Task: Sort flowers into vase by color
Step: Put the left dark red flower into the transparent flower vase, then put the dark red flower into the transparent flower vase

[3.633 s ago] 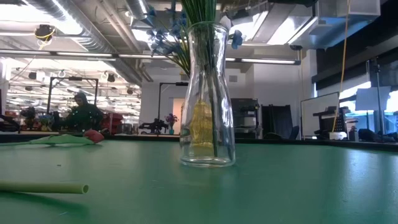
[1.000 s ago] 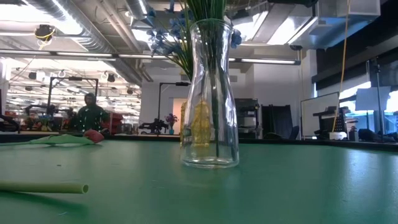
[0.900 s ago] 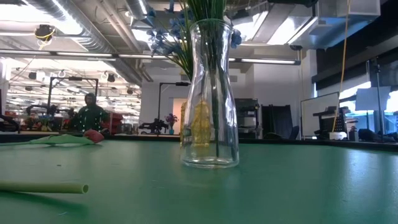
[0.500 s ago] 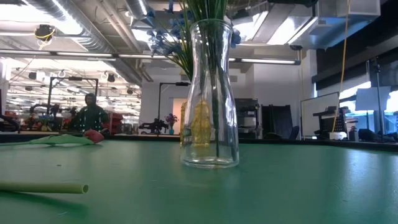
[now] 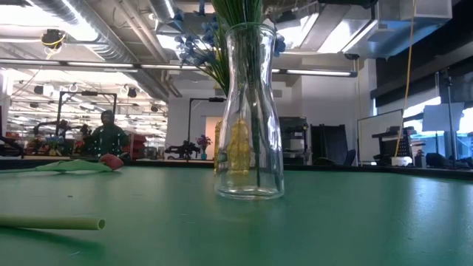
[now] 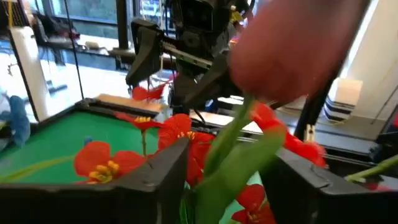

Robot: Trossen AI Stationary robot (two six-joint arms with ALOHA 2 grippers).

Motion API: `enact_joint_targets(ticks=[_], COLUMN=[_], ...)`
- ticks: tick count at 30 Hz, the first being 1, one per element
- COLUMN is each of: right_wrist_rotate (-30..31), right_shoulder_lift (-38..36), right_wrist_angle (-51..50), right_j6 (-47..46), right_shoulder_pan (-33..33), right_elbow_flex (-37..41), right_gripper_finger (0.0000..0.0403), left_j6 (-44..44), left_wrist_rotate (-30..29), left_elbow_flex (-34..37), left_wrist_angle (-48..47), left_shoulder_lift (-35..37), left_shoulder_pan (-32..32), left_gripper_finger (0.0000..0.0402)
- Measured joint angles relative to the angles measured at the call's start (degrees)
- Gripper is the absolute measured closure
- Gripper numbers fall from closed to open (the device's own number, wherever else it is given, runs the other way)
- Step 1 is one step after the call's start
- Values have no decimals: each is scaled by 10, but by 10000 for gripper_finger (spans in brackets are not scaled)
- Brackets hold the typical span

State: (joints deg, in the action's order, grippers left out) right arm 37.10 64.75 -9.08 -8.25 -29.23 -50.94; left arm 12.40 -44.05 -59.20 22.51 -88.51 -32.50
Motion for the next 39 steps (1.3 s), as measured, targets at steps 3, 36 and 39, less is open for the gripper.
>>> enact_joint_targets(ticks=[3, 36, 39], right_wrist_rotate=[0, 9, 9], right_shoulder_lift=[0, 0, 0], right_wrist_angle=[0, -1, -1], right_j6=[0, 0, 0], right_shoulder_pan=[0, 0, 0], right_elbow_flex=[0, 0, 0], right_gripper_finger=[49, 49, 49], left_j6=[28, 725, 690], left_wrist_rotate=[0, 186, 235], left_elbow_flex=[0, 0, 12], left_wrist_angle=[-35, -982, -979], left_shoulder_lift=[17, 103, 85], left_shoulder_pan=[-5, 82, 101], left_gripper_finger=[183, 140, 141])
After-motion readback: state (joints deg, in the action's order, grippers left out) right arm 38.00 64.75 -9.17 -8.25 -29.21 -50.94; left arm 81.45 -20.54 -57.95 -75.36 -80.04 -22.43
